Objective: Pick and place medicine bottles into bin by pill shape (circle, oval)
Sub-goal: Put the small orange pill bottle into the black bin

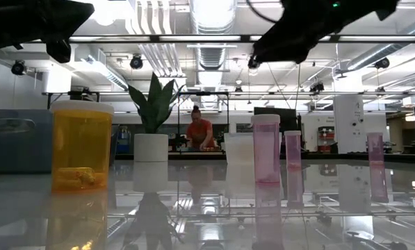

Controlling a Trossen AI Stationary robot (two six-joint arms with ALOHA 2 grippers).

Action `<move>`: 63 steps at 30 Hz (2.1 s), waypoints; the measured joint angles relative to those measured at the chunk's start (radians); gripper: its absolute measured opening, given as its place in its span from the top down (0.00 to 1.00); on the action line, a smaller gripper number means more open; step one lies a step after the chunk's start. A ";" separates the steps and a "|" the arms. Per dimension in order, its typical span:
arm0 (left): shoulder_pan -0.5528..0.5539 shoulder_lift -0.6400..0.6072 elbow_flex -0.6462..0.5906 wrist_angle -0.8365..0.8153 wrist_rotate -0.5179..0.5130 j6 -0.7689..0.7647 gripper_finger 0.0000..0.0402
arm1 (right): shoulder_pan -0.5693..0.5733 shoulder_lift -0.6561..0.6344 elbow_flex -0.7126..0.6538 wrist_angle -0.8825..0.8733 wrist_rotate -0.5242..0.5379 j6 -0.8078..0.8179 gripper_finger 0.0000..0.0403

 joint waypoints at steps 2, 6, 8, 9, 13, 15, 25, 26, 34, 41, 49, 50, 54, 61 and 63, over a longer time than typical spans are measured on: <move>0.000 0.000 0.000 0.000 0.032 -0.032 0.99 | -0.001 -0.057 -0.037 0.013 -0.014 -0.024 0.29; 0.000 0.002 0.000 0.041 0.086 -0.072 0.99 | -0.002 -0.166 -0.094 0.014 -0.022 -0.053 0.29; 0.000 0.010 0.001 0.081 0.113 -0.073 0.99 | -0.002 -0.216 -0.118 0.015 -0.045 -0.074 0.29; 0.000 0.016 0.002 0.095 0.125 -0.073 0.99 | -0.002 -0.240 -0.133 0.020 -0.049 -0.080 0.29; 0.000 0.047 0.028 0.107 0.142 -0.079 0.99 | -0.002 -0.316 -0.203 0.087 -0.076 -0.118 0.29; 0.000 0.070 0.046 0.113 0.142 -0.096 0.99 | -0.002 -0.342 -0.242 0.143 -0.100 -0.146 0.29; -0.001 0.231 0.142 0.203 0.145 -0.192 0.99 | -0.002 -0.418 -0.292 0.204 -0.124 -0.236 0.29; -0.001 0.248 0.157 0.204 0.145 -0.207 0.99 | -0.002 -0.423 -0.292 0.204 -0.124 -0.242 0.29; -0.025 0.424 0.321 0.190 0.145 -0.331 0.99 | -0.002 -0.431 -0.294 0.200 -0.125 -0.286 0.29; -0.041 0.583 0.506 0.031 0.143 -0.502 0.99 | -0.002 -0.472 -0.293 0.216 -0.125 -0.380 0.29; -0.068 0.691 0.738 -0.346 0.121 -0.751 0.99 | -0.002 -0.567 -0.305 0.223 -0.162 -0.430 0.29; -0.074 0.701 0.768 -0.411 0.113 -0.792 0.99 | -0.002 -0.575 -0.306 0.224 -0.171 -0.436 0.29; -0.111 0.763 0.882 -0.674 0.067 -0.972 0.99 | -0.002 -0.611 -0.317 0.224 -0.174 -0.438 0.29; -0.200 0.909 1.050 -1.011 0.062 -1.351 1.00 | -0.002 -0.642 -0.339 0.223 -0.173 -0.448 0.29; -0.230 0.954 1.093 -1.079 0.067 -1.444 1.00 | -0.002 -0.646 -0.340 0.223 -0.174 -0.448 0.29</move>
